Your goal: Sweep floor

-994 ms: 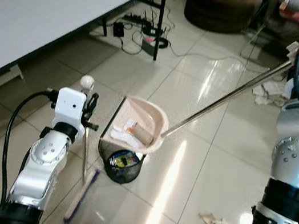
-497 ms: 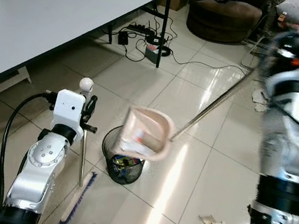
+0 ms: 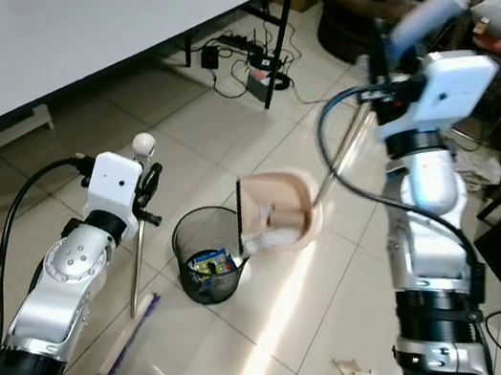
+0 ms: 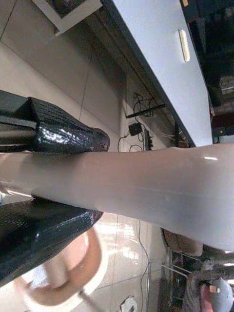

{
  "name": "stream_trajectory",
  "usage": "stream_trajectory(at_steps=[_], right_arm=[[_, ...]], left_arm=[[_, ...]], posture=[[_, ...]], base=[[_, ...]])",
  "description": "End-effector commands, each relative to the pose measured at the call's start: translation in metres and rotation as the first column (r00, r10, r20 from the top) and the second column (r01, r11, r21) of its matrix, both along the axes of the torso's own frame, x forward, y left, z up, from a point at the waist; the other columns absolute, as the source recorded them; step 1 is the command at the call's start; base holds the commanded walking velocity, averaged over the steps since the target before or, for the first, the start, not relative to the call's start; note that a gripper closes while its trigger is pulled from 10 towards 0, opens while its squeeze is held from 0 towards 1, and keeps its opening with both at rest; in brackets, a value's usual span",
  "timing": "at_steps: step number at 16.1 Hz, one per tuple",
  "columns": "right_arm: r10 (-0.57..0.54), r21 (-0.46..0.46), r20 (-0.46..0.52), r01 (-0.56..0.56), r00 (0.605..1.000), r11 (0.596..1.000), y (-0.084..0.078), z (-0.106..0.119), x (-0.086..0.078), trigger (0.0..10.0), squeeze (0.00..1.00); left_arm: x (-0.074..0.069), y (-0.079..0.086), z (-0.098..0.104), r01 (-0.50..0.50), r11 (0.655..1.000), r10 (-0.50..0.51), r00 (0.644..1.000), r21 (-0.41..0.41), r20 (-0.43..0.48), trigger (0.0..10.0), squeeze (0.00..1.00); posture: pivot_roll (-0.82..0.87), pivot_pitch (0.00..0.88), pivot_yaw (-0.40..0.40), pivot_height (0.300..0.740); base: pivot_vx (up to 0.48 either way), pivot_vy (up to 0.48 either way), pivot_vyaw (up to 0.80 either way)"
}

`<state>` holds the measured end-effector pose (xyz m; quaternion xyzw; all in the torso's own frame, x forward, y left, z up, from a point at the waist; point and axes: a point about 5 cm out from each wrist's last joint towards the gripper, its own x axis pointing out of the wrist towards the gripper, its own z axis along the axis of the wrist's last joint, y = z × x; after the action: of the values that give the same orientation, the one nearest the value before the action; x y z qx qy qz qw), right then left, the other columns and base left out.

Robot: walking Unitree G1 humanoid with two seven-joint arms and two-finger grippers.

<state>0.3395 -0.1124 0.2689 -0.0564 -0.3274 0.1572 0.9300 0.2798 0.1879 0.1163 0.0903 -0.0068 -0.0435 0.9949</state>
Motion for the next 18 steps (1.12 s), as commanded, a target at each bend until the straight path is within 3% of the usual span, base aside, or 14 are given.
stream_trajectory(at_steps=[1,5,9,15,18], right_arm=[[0.052,-0.024,0.101,-0.05,0.994,0.998,0.008,0.009,-0.009,10.0,0.0],[0.156,-0.095,0.134,-0.144,0.979,0.985,0.03,0.001,-0.019,10.0,0.0],[0.296,-0.219,0.149,-0.26,0.944,0.94,0.053,-0.017,-0.037,10.0,0.0],[0.33,-0.253,0.198,-0.277,0.923,0.927,0.057,-0.018,-0.045,10.0,0.0],[0.399,-0.333,0.202,-0.32,0.894,0.887,0.066,-0.023,-0.052,10.0,0.0]], left_arm=[[0.001,-0.001,0.009,0.013,1.0,-0.014,0.999,0.021,0.03,10.0,0.0],[0.001,-0.002,0.008,0.018,1.0,-0.019,0.999,0.02,0.026,10.0,0.0],[0.001,-0.005,0.008,0.028,0.999,-0.029,0.999,0.015,0.023,10.0,0.0],[0.001,-0.005,0.008,0.03,0.999,-0.03,0.999,0.017,0.021,10.0,0.0],[0.001,-0.006,0.007,0.034,0.999,-0.034,0.999,0.019,0.017,10.0,0.0]], posture=[[0.05,0.107,0.023,0.74],[0.04,0.108,0.025,0.74],[0.05,0.112,0.024,0.74],[0.05,0.115,0.027,0.74],[0.04,0.117,0.027,0.74]], base=[[0.0,0.0,0.0],[0.0,0.0,0.0],[0.0,0.0,0.0],[0.0,0.0,0.0],[0.0,0.0,0.0]])
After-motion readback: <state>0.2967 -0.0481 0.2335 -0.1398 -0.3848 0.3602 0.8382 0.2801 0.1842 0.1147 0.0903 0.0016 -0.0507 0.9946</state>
